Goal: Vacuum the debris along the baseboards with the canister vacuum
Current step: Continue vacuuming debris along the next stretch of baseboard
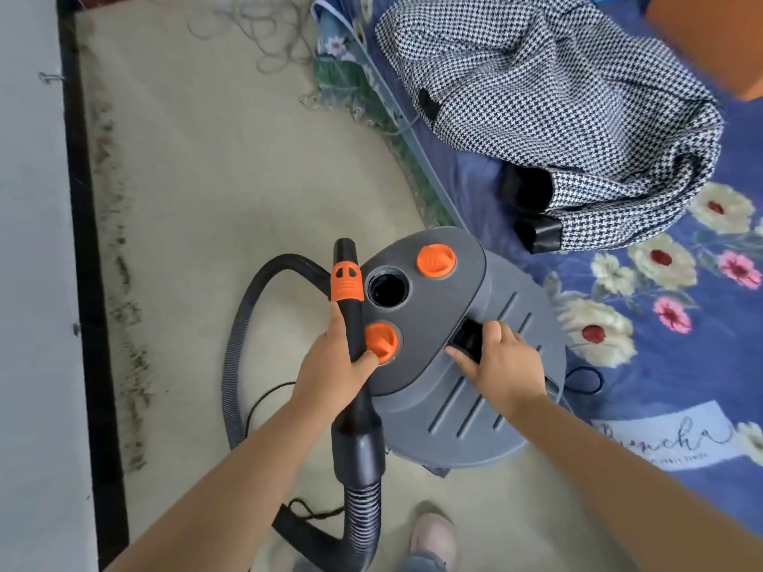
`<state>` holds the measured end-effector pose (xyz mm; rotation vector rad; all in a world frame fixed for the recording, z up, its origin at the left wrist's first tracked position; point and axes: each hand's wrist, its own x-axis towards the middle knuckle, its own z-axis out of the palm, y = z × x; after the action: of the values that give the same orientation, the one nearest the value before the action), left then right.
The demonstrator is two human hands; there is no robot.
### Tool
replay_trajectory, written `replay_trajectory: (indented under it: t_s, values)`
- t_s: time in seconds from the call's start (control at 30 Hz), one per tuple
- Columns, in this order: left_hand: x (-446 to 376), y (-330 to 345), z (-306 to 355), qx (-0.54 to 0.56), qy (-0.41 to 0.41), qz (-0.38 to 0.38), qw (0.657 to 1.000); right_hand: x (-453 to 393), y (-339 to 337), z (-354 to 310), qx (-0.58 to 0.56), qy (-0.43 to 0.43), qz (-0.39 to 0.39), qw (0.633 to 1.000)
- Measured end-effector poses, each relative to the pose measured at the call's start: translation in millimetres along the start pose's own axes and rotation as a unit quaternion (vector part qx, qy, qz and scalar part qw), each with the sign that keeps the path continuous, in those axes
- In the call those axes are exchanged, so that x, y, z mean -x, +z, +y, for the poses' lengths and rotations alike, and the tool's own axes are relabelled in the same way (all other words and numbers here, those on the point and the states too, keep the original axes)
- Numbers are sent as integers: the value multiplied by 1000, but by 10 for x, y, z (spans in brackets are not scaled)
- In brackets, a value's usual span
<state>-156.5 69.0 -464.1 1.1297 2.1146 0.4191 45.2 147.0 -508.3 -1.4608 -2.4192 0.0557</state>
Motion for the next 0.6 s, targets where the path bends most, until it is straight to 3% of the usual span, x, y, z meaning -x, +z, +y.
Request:
replay_trajectory:
  t_s: [0.33, 0.6]
  values:
    - [-612, -624, -233, 63, -77, 72, 992, -984, 492, -520, -13, -109, -1, 994]
    - [-1297, -1019, -507, 90, -62, 63, 992, -2072, 809, -700, 51, -185, 9, 981]
